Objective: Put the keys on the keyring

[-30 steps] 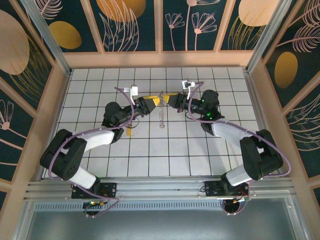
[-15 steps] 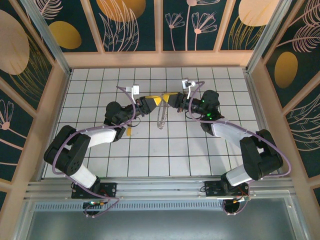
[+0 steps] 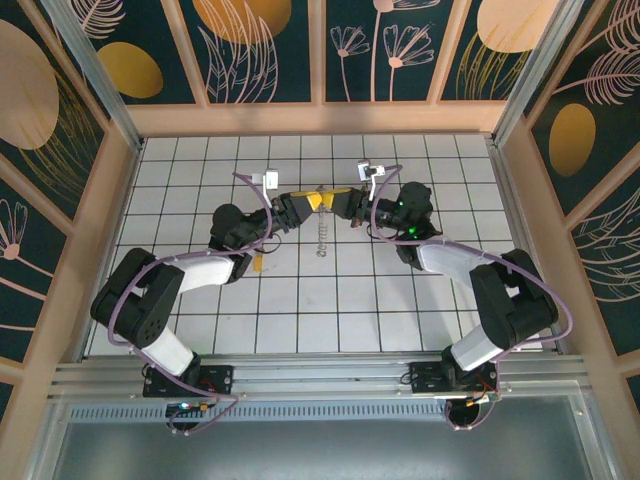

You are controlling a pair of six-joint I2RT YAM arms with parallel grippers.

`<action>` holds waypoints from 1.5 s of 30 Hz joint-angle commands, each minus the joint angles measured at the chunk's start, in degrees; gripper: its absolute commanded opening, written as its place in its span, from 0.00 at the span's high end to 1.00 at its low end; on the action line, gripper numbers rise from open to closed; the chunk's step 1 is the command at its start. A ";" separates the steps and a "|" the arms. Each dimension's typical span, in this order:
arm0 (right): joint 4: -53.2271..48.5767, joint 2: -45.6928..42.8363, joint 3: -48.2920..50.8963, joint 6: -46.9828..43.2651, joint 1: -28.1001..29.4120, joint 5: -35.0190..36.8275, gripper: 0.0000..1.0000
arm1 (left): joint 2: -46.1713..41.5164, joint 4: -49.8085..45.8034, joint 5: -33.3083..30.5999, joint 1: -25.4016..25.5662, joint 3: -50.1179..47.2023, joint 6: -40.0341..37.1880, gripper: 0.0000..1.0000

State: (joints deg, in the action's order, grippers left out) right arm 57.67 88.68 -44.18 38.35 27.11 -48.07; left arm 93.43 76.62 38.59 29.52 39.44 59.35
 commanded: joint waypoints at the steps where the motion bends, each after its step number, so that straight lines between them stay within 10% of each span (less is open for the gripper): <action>1: 3.33 0.23 -0.40 0.55 0.59 -0.80 1.00 | 0.78 5.45 2.18 0.01 0.63 1.34 0.68; 24: -0.38 -2.27 -1.15 -0.71 1.06 -0.27 1.00 | 0.09 4.20 2.24 0.72 0.22 -1.32 1.00; 30: -6.08 -6.92 -1.11 -1.73 -1.86 3.33 0.51 | -1.75 1.34 0.32 0.68 0.08 -4.48 1.00; 45: -8.79 -13.74 5.39 -0.38 -6.39 9.54 0.44 | -4.12 -4.22 -0.25 0.74 0.99 -14.66 1.00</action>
State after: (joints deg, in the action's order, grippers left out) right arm 48.93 75.70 -39.88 37.71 20.93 -40.21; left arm 91.29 72.20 38.33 30.02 38.96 49.06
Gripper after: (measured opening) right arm 0.557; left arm 0.050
